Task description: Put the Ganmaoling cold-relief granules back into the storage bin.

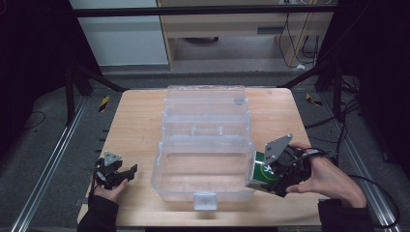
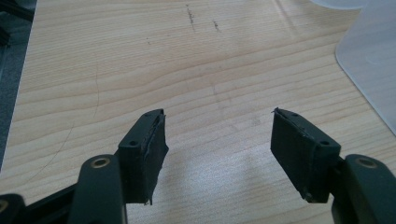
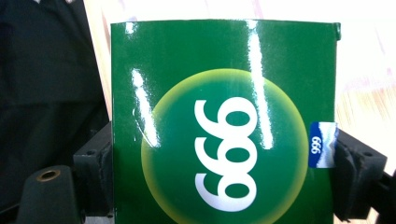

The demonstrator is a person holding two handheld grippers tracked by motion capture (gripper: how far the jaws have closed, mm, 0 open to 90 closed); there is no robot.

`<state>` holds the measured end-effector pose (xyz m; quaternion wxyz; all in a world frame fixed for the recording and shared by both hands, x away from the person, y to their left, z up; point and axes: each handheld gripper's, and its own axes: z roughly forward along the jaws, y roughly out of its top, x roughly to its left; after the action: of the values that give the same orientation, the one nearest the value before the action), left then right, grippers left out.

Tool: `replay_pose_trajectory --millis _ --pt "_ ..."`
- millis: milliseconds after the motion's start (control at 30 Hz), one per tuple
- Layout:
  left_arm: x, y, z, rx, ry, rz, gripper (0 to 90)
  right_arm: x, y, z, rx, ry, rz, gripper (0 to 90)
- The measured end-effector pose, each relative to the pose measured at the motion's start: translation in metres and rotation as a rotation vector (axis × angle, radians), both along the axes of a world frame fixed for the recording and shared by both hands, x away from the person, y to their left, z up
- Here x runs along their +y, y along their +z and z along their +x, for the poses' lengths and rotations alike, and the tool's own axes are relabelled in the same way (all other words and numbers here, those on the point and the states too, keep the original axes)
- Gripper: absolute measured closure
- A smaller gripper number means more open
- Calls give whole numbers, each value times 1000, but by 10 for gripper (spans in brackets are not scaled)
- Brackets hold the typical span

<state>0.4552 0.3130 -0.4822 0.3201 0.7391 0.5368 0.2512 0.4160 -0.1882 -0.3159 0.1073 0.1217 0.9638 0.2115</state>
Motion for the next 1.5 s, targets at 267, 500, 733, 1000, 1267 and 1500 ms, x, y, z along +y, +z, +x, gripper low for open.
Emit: replay_pose_trajectory --millis 267,500,733,1000,1267,1500 --pt "0 0 0 -1 -2 -2 349 22 1 13 -16 26 17 163" --pt "0 1 0 -2 -1 -1 349 37 -8 23 -17 32 18 162" --pt "0 0 1 -3 -2 -2 350 48 -14 30 -11 42 30 161" --pt "0 1 1 -4 -2 -3 350 56 -27 34 5 61 -1 161" --pt "0 1 1 -6 -3 -2 350 63 -37 34 13 76 -45 161" --pt "0 1 1 -7 -4 -1 350 69 -47 36 9 92 -95 161"
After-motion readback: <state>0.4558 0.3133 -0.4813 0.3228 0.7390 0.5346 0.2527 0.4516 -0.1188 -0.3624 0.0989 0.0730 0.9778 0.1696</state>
